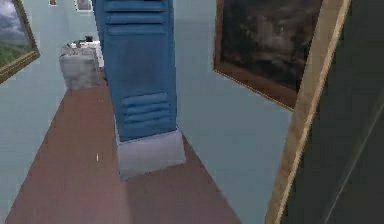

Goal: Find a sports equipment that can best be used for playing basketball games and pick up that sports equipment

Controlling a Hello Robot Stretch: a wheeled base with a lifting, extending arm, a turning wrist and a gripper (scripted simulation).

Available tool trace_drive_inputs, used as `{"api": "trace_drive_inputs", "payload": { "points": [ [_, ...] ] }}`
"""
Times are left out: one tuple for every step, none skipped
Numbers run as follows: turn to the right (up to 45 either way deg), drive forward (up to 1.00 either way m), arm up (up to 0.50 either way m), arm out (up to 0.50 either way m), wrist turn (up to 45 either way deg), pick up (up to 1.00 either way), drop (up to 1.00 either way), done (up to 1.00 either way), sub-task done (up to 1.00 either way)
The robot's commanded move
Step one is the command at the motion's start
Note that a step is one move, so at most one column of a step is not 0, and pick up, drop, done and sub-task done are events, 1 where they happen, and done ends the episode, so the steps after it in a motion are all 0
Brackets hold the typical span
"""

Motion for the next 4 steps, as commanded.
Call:
{"api": "trace_drive_inputs", "payload": {
  "points": [
    [0.0, 0.05, 0.00, 0.00, 0.0, 0.00, 0.00, 0.00, 0.00],
    [-21.0, 0.00, 0.00, 0.00, 0.0, 0.00, 0.00, 0.00, 0.00],
    [0.0, 0.60, 0.00, 0.00, 0.0, 0.00, 0.00, 0.00, 0.00],
    [-39.0, 0.00, 0.00, 0.00, 0.0, 0.00, 0.00, 0.00, 0.00]
  ]
}}
